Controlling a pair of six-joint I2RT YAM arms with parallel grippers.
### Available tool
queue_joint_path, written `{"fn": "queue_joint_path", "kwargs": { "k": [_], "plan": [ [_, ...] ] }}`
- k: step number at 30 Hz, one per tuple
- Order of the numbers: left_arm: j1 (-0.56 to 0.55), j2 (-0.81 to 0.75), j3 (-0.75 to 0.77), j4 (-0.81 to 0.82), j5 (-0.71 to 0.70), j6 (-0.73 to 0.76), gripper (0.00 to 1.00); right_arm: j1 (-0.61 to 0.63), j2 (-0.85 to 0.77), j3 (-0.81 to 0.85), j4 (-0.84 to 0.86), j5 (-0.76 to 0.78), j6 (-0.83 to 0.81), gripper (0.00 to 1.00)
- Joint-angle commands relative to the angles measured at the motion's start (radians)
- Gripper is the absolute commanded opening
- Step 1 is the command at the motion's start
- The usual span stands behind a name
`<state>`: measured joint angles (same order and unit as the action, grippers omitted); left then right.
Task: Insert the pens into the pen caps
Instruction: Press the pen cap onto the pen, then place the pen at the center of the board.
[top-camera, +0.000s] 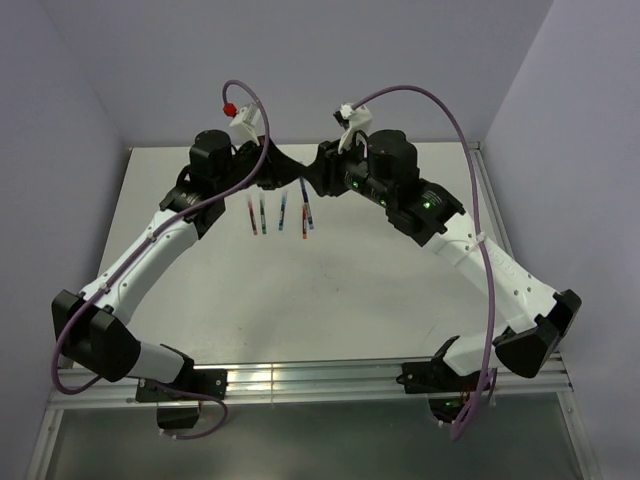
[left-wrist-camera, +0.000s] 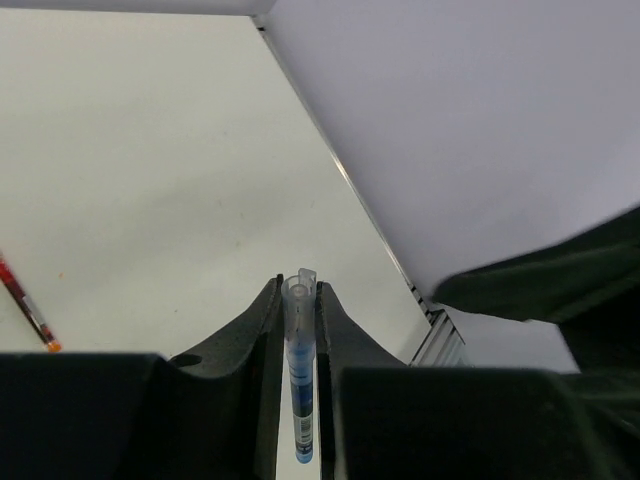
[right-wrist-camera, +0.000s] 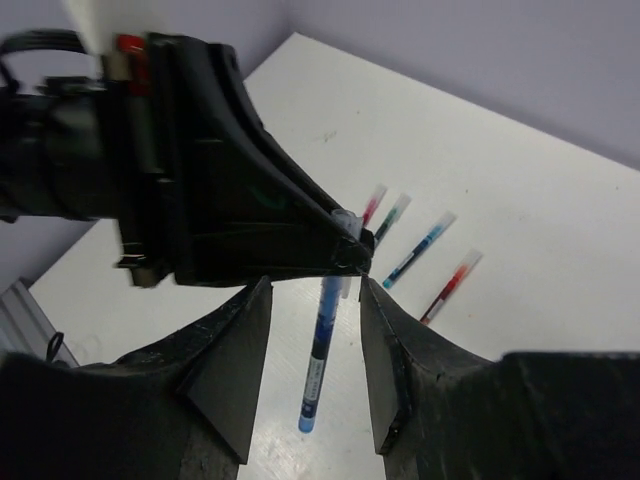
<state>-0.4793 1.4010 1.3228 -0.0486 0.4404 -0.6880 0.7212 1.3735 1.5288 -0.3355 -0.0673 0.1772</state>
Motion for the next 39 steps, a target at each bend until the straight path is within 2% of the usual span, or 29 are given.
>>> {"fn": "queue_joint_path", "kwargs": {
  "k": [1,5,11,16,24,29,33,39],
  "plan": [
    [0.01,0.007,0.105,-0.071,-0.035,0.038,0.0,-0.002,-0.065,0.014,0.066,0.015,-0.005,0.49],
    [0.03,0.067,0.183,-0.134,-0.098,0.047,0.0,-0.002,-0.106,-0.062,0.033,0.05,0.007,0.51],
    [0.034,0.243,0.303,-0.263,-0.232,0.108,0.0,-0.014,-0.148,-0.144,0.009,0.172,0.051,0.56],
    [0.033,0.403,0.316,-0.208,-0.244,0.119,0.0,-0.029,-0.148,-0.159,-0.026,0.265,0.091,0.59],
    [-0.01,0.646,0.432,-0.145,-0.249,0.179,0.01,-0.062,-0.136,-0.199,-0.039,0.276,0.136,0.6],
    [-0.034,0.82,0.558,-0.198,-0.29,0.191,0.01,-0.074,-0.132,-0.205,-0.033,0.267,0.139,0.61],
    [-0.041,0.903,0.637,-0.246,-0.339,0.182,0.01,-0.081,-0.139,-0.211,-0.023,0.259,0.136,0.61],
    [-0.041,0.967,0.656,-0.249,-0.332,0.186,0.04,-0.091,-0.146,-0.22,-0.017,0.248,0.137,0.61]
  ]
}}
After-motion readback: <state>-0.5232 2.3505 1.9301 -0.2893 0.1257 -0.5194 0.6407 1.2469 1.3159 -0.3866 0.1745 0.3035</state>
